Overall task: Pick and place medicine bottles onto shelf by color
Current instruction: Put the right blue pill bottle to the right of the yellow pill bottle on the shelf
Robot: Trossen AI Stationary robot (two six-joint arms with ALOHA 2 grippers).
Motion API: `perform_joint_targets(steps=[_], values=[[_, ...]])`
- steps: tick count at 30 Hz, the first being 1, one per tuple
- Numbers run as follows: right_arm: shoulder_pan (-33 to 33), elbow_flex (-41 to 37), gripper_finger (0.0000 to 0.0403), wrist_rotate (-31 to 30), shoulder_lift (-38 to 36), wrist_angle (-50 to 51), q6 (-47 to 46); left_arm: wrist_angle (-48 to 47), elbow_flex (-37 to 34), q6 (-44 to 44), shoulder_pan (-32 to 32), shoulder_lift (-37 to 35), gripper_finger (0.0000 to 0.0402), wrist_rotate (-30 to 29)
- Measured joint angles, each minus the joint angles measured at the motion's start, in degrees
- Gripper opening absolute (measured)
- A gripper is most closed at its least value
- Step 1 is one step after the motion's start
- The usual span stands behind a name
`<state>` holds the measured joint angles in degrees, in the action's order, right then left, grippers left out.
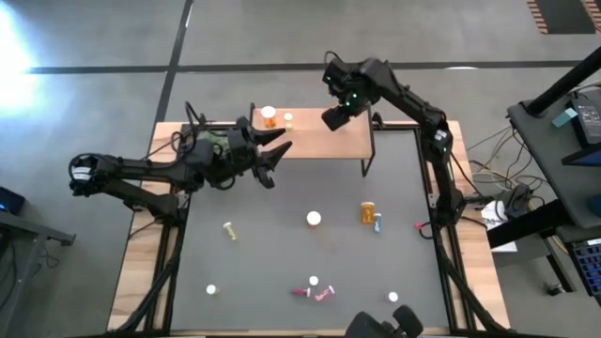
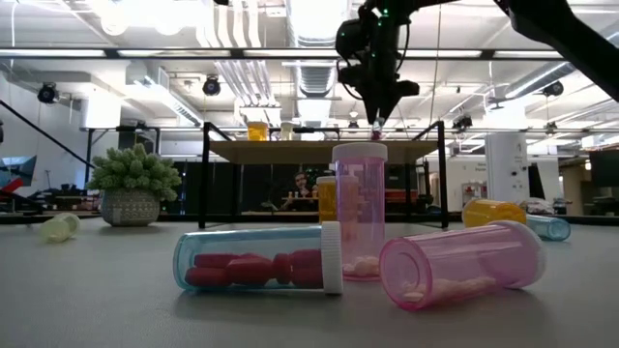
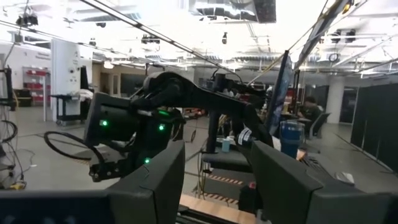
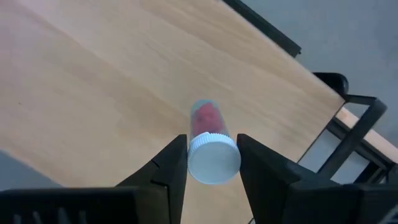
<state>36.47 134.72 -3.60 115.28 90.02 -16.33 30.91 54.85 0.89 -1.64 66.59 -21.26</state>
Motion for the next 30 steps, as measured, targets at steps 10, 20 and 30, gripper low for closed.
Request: perform_joint_targets(steps=[10,20,30], values=[[0.7,0.0,0.0125,0.1,-1.5,0.0,1.5,0.0,0.1,0.0,-1.0,0.0,0.0169,-0.1],[-0.7,-0.1,0.0127,3.6,-1.6,0.0,2.0,-0.1,0.1,-0.1,-1.0,0.0,0.0169,-0.2],[-4.1,-0.1,0.0125,5.1,-1.6,0.0,1.4,-0.6,0.1,-0.1,-1.0,0.0,0.0169,-0.2]])
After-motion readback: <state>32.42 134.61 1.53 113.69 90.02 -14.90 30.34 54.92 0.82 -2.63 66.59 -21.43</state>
